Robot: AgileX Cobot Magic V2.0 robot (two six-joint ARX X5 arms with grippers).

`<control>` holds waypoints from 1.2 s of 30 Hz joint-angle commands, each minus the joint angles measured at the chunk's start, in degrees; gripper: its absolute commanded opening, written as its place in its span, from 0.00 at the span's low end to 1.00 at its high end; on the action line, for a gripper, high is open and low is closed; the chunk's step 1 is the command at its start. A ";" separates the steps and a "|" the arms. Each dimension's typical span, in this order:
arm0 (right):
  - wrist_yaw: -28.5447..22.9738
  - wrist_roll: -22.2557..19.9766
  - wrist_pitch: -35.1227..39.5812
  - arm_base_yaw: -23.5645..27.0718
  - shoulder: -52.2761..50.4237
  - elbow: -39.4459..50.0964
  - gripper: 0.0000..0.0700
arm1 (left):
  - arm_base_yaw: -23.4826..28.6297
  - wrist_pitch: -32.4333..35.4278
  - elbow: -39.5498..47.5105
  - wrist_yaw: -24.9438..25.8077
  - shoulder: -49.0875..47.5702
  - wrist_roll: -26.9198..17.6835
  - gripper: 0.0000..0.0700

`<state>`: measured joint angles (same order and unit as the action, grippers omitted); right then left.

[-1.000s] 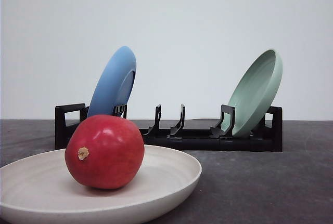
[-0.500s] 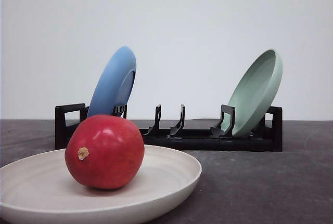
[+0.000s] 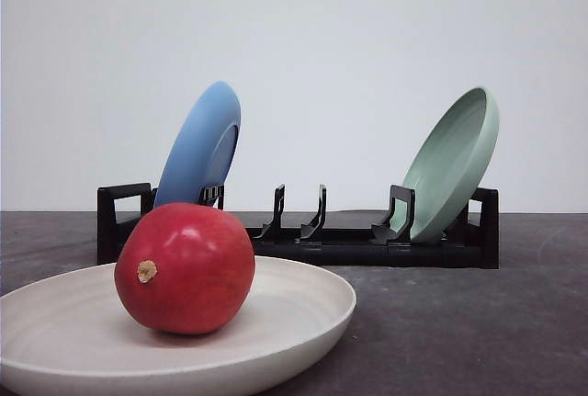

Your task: Place pomegranate in white plate

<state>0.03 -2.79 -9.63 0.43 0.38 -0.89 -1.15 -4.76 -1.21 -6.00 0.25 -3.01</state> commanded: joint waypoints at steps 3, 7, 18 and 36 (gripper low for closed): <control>-0.02 0.42 0.61 -0.02 -0.17 0.24 0.01 | 0.11 0.46 0.52 0.04 -0.07 -0.46 0.00; -0.02 0.44 0.61 -0.02 -0.17 0.24 0.01 | 0.11 0.46 0.52 0.04 -0.09 -0.46 0.00; -0.02 0.42 0.61 -0.02 -0.17 0.24 0.01 | 0.11 0.46 0.52 0.04 -0.07 -0.46 0.00; -0.02 0.43 0.61 -0.02 -0.17 0.24 0.01 | 0.11 0.46 0.52 0.04 -0.09 -0.46 0.00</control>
<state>0.01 -2.79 -9.63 0.43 0.38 -0.89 -1.15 -4.77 -1.21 -6.00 0.25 -3.01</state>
